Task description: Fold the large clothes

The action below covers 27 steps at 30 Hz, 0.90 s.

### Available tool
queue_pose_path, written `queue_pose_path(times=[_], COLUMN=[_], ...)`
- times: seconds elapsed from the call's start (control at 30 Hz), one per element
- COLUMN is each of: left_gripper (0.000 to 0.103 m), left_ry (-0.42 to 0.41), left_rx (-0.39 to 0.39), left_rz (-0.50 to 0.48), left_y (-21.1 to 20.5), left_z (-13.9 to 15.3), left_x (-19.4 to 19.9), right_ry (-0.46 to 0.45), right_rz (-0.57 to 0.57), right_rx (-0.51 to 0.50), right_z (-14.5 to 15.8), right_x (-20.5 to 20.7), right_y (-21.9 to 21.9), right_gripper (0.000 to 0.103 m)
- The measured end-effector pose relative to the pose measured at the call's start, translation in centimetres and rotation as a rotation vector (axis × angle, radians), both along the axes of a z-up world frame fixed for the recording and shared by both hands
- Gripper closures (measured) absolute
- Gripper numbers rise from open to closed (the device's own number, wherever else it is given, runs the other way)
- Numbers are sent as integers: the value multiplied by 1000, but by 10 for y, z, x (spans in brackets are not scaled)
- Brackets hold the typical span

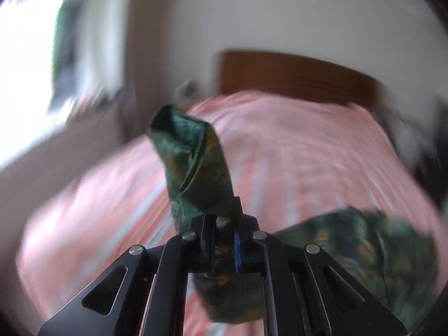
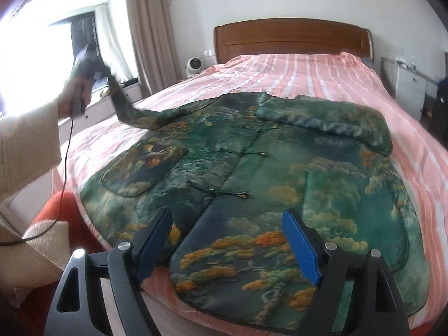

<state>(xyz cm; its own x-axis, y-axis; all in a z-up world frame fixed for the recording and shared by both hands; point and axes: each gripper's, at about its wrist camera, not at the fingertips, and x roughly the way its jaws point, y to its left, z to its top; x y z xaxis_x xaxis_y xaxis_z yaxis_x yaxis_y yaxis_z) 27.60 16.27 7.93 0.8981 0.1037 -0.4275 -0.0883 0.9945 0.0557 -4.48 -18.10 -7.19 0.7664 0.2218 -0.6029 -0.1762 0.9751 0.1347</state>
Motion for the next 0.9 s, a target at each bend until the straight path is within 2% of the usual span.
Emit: queue_pose_path(times=[0.07, 0.13, 0.17, 0.23, 0.27, 0.3, 0.4, 0.43, 0.47, 0.5, 0.53, 0.57, 0.63, 0.77, 0.9], left_gripper=[95, 95, 95, 95, 94, 92, 67, 55, 54, 54, 45, 30, 8, 5, 3], left_ry=[-34, -40, -27, 22, 67, 99, 236, 264, 270, 237, 214, 212, 214, 238, 268], left_rx=[147, 272, 344, 423, 474, 508, 667, 716, 757, 797, 809, 793, 709, 543, 453], left_rz=[-146, -278, -348, -419, -454, -474, -536, -546, -558, -551, -548, -553, -549, -512, -457], left_y=[-81, -159, -205, -256, -286, -303, -350, -358, -362, -365, -364, -364, -347, -300, -257], left_z=[8, -5, -24, -60, -92, -115, -194, -212, -225, -230, -228, -222, -199, -153, -131], left_x=[4, 4, 5, 11, 14, 12, 10, 6, -2, -12, -19, -22, -30, -55, -85], right_ry=[-1, -7, -10, -15, -16, -18, -16, -13, -10, -7, -3, 2, 17, 70, 125], right_rz=[-12, -27, -34, -45, -50, -58, -81, -89, -99, -110, -125, -142, -180, -286, -377], right_rx=[15, 25, 28, 29, 30, 33, 42, 45, 49, 57, 67, 76, 85, 77, 35], right_z=[0, 0, 0, 0, 0, 0, -2, -4, -5, -6, -8, -9, -11, -8, 2], right_x=[0, -2, -4, -8, -10, -13, -19, -20, -21, -23, -24, -25, -23, -12, -7], right_y=[-7, -14, -17, -23, -26, -30, -41, -45, -49, -53, -59, -65, -73, -89, -96], right_gripper=[23, 23, 23, 23, 23, 23, 23, 23, 23, 23, 23, 23, 23, 21, 16])
